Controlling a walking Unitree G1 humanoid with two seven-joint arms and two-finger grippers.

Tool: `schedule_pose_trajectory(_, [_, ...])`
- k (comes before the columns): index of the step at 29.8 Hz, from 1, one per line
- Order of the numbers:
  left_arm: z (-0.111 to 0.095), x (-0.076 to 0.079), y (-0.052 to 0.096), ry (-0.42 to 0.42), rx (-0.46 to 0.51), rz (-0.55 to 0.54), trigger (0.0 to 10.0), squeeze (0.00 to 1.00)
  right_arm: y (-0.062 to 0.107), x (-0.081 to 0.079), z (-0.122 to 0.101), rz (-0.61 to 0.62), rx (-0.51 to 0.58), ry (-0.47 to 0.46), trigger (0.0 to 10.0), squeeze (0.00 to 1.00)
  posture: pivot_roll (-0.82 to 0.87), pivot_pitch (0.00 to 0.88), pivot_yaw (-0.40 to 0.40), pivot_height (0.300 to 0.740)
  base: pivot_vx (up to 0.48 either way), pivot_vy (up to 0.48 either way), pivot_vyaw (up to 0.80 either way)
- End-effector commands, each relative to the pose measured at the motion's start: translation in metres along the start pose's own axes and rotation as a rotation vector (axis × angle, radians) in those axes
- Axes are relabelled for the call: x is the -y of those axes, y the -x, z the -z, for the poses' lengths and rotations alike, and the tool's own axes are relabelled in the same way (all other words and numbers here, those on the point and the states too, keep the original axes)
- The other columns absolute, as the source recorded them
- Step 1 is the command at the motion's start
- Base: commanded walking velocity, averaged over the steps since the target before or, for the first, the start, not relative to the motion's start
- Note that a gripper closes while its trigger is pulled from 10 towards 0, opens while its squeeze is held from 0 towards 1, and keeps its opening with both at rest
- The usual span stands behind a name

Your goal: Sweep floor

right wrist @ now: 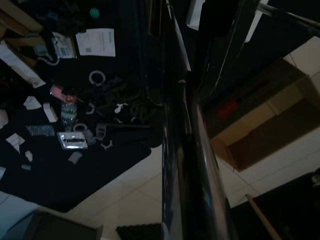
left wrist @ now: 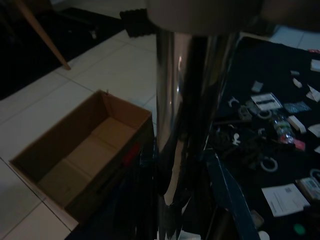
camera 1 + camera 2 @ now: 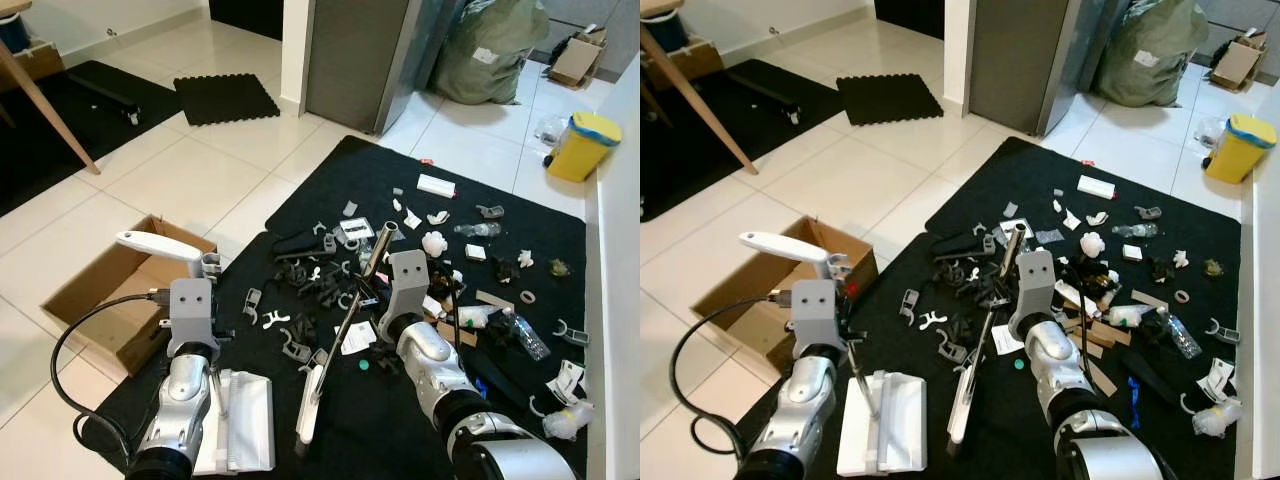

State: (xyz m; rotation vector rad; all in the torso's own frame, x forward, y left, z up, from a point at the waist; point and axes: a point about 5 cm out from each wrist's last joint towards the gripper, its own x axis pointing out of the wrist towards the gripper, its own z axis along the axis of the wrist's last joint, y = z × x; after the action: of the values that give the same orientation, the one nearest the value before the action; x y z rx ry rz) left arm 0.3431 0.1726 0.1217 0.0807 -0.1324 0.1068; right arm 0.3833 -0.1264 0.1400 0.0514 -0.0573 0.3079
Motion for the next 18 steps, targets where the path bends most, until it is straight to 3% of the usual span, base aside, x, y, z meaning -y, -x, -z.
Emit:
schedule_pose_trajectory(1, [-0.008,-0.0011,-0.002,-0.015,0.04,0.003,10.0,0.0,0.0019,0.0034,0.0006,0.015,0.01,-0.003,10.0,0.0,0.12,0.313,-0.044,0.74,0.48,0.0,0.0])
schedule_pose_trajectory(18, [-0.0081,0.0009,-0.0022,-0.042,0.041,0.016,10.0,0.0,0.0031,0.0041,0.0026,0.022,0.005,-0.004,10.0,0.0,0.11,0.312,-0.036,0.74,0.44,0.0,0.0])
